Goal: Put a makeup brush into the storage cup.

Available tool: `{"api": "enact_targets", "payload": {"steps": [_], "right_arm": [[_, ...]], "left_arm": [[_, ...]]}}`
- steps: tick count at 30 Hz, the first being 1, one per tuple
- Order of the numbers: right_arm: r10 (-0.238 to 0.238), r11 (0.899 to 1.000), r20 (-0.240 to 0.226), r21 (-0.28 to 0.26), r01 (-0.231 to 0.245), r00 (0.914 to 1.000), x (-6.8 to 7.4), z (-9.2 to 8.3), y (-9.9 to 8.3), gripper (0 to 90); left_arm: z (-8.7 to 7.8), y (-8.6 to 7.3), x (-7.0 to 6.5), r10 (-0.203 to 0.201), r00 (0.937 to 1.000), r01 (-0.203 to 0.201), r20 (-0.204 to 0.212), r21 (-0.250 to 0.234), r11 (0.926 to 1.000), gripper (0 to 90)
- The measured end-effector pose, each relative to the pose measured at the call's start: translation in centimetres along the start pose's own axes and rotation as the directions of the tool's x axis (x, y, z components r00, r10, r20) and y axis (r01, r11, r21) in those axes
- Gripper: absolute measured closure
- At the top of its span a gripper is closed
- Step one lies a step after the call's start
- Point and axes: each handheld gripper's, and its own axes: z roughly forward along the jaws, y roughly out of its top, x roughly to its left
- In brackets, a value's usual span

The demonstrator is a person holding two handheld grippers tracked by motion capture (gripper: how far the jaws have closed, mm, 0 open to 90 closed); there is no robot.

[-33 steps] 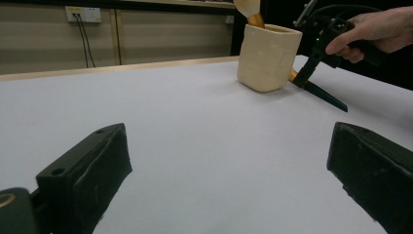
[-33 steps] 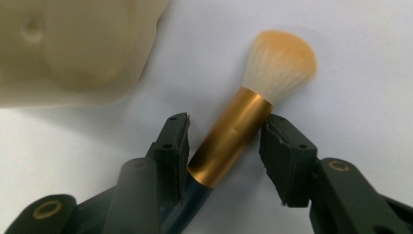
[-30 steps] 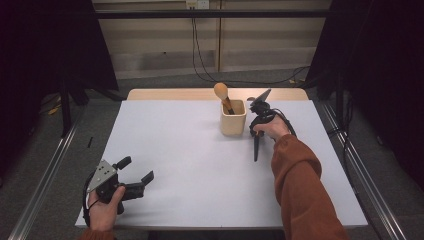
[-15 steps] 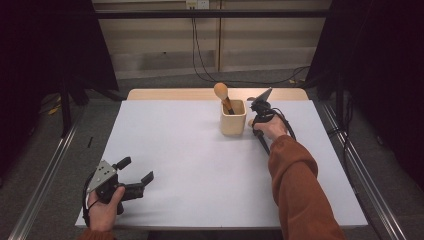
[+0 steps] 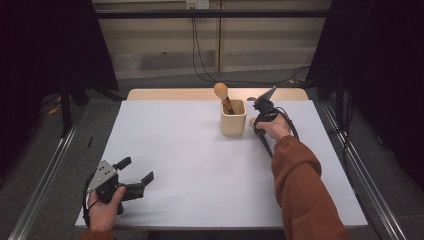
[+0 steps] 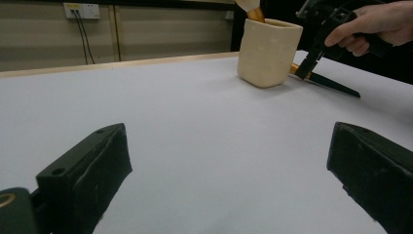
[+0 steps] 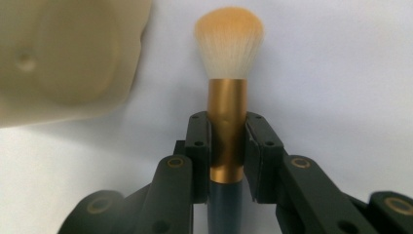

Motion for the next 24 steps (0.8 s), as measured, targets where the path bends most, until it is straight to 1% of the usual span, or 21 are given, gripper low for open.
{"api": "enact_targets", "payload": {"steps": [8,13,15,16,18,19,20,22,23,24], "right_arm": [[0.009,0.999,-0.025,-0.047,-0.01,0.9996,-0.3,-0.9,-0.4,75.2],[0.005,0.995,-0.042,-0.095,-0.009,0.9991,-0.6,-1.3,-0.9,75.2],[0.015,0.993,-0.039,-0.114,-0.019,0.9991,-0.7,-1.6,-1.1,75.2],[0.021,0.991,-0.033,-0.13,-0.025,0.9992,-0.8,-1.8,-1.2,75.2],[0.026,0.986,-0.044,-0.164,-0.033,0.9987,-0.9,-2.3,-1.3,75.2],[0.026,0.983,-0.042,-0.182,-0.033,0.9988,-1.0,-2.6,-1.3,75.2],[0.025,0.98,-0.042,-0.198,-0.033,0.9988,-1.0,-2.8,-1.3,75.2],[0.021,0.973,-0.054,-0.228,-0.033,0.9983,-1.1,-3.2,-1.5,75.2],[0.022,0.97,-0.053,-0.241,-0.034,0.9983,-1.1,-3.3,-1.5,75.2],[0.015,0.966,-0.058,-0.256,-0.029,0.9982,-1.0,-3.4,-1.6,75.2]], "left_arm": [[-0.1,0.0,0.0,0.004,1.0,-0.004,0.001,0.002,1.0,1.9],[-0.1,0.0,0.0,0.001,1.0,-0.001,0.001,0.0,1.0,1.9],[-0.1,0.0,0.0,0.002,1.0,-0.002,-0.002,0.0,1.0,2.0],[-0.1,0.0,0.0,0.004,1.0,-0.004,-0.004,0.0,1.0,1.8],[-0.1,0.0,0.0,-0.004,0.9999,0.004,-0.011,0.002,1.0,1.7],[-0.1,0.0,0.1,-0.001,0.9999,0.001,-0.012,0.003,1.0,1.7],[-0.1,0.0,0.1,-0.006,0.9999,0.006,-0.013,0.001,1.0,1.7],[-0.1,0.0,0.1,-0.005,0.9999,0.005,-0.013,0.0,1.0,1.7],[-0.1,0.0,0.1,-0.006,0.9999,0.006,-0.012,0.0,1.0,1.7],[-0.1,0.0,0.1,-0.004,0.9999,0.004,-0.011,0.002,1.0,1.7]]}}
